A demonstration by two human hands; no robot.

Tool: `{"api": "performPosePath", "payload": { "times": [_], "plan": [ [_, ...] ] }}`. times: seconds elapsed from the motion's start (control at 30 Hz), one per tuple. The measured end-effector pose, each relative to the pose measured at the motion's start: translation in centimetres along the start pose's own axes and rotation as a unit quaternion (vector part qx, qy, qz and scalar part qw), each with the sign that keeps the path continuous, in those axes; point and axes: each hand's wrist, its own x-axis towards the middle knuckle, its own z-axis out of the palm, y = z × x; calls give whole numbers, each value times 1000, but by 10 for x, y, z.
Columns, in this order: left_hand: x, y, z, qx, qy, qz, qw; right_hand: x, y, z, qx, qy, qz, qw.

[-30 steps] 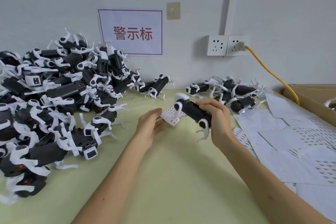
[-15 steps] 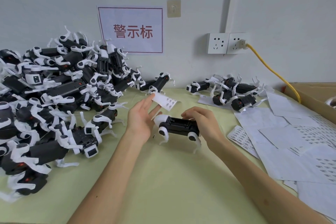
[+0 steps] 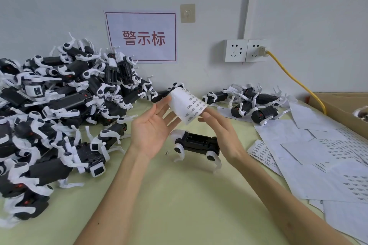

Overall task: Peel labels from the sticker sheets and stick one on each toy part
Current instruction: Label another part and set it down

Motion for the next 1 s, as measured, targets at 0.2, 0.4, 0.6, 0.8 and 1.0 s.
{"api": "performPosePath", "payload": {
  "times": [0.2, 0.4, 0.6, 0.8, 1.0],
  "plan": [
    [-3, -1, 6, 165, -7, 10, 986, 9, -1, -13, 203, 72, 111, 970],
    [-1, -12, 12, 318, 43, 18, 947, 9, 2, -15, 179, 53, 68, 980],
    [-1, -13, 13, 329, 42, 17, 943, 8, 6, -12, 73, 54, 52, 995],
    [-2, -12, 16, 303, 51, 32, 951, 5, 7, -6, -18, 148, 12, 989],
    [-1, -18, 20, 340, 81, 79, 934, 4, 13, -4, -227, 228, -177, 930]
  ]
}}
